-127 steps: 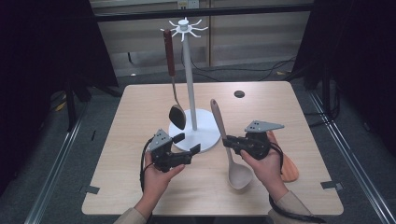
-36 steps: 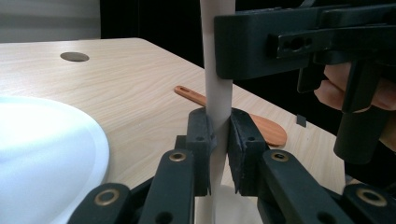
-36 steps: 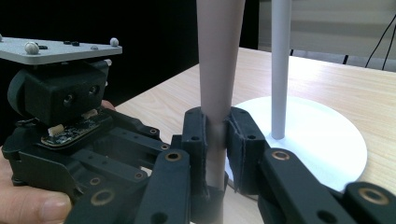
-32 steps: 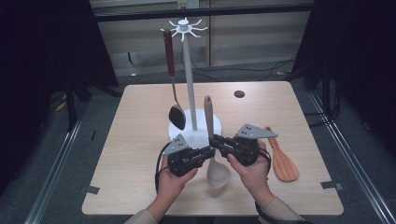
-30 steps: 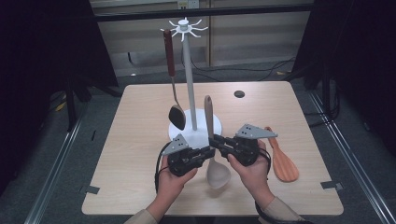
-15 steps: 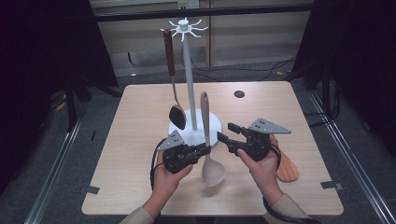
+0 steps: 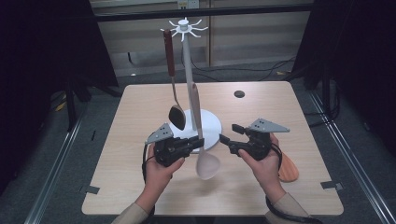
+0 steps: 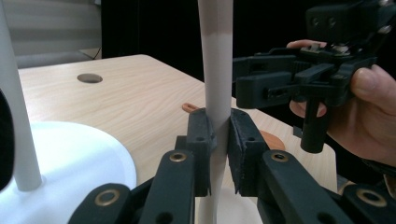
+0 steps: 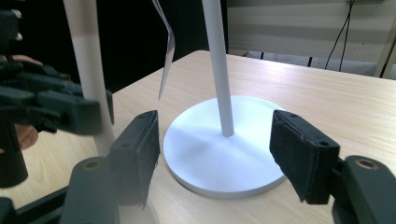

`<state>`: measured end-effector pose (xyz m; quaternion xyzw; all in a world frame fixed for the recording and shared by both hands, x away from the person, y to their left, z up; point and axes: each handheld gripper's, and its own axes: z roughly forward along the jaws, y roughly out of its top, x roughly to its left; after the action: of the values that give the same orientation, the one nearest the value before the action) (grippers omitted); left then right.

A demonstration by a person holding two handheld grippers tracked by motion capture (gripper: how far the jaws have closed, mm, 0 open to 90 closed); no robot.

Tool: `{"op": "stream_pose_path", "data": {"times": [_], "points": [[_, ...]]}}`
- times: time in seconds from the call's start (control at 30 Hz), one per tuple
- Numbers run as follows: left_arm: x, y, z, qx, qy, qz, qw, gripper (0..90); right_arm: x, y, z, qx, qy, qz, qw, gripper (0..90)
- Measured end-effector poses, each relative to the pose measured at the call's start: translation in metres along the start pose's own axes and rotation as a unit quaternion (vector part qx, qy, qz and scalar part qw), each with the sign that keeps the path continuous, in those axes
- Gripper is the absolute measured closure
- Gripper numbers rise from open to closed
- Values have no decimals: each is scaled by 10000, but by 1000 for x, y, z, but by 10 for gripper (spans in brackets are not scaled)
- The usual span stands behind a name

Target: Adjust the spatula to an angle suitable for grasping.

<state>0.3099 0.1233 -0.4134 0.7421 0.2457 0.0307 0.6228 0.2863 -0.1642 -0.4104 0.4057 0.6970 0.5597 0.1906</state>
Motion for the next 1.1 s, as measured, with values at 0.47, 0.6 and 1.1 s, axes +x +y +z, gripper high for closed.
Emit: {"op": "stream_pose_path", "data": {"times": [0.47,0.6,1.1], "points": [[10,22,-9,-5,-414,279,9988,799,-7,-2,-1,132,-148,19,9998,230],[13,31,-10,-157,-632,275,9975,799,-8,-4,1,315,-202,100,9992,209],[19,54,-13,-135,-722,291,9969,798,-16,-12,2,621,-218,36,9978,122]]}}
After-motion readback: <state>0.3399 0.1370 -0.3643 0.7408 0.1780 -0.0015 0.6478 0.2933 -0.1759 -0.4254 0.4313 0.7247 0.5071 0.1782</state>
